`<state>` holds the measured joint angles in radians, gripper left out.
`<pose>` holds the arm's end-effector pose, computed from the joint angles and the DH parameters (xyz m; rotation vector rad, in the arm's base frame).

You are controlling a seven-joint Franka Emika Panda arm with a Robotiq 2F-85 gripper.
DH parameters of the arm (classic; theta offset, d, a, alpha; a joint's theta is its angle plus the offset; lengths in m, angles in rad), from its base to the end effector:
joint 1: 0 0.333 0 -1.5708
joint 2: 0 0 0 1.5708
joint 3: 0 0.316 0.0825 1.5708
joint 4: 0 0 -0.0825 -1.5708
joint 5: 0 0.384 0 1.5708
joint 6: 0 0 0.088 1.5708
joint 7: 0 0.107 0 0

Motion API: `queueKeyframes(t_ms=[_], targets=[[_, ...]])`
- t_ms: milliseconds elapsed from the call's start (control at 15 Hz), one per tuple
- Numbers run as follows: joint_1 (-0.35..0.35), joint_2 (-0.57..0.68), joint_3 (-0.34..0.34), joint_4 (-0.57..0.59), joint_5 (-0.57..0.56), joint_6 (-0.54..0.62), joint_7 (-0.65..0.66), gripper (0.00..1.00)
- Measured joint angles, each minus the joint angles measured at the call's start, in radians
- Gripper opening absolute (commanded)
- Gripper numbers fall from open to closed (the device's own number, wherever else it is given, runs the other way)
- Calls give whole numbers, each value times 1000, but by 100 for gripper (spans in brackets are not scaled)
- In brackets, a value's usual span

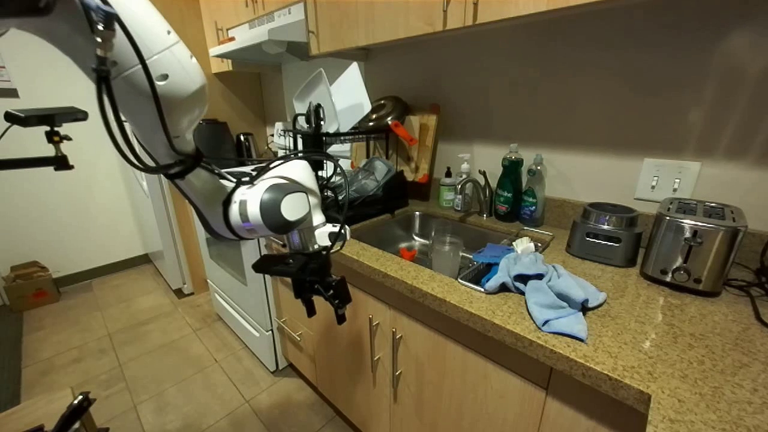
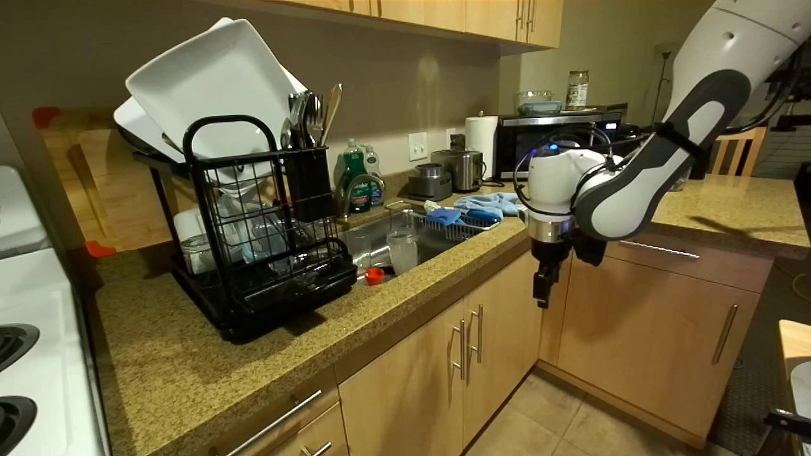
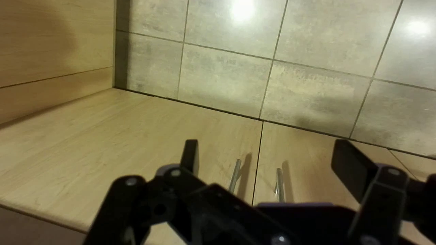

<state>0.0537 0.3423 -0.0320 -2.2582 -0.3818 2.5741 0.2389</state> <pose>0.5362 0.0175 0.2064 2.9246 0.1616 0.0004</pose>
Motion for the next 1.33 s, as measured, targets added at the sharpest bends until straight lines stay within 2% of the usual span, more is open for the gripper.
queueKeyframes(t_ms=[600,1000,1333], targets=[[109,200,-86,165,-31,69,0,100],[143,286,-120,244,-31,71,0,100],[149,299,-124,257,-31,71,0,100]])
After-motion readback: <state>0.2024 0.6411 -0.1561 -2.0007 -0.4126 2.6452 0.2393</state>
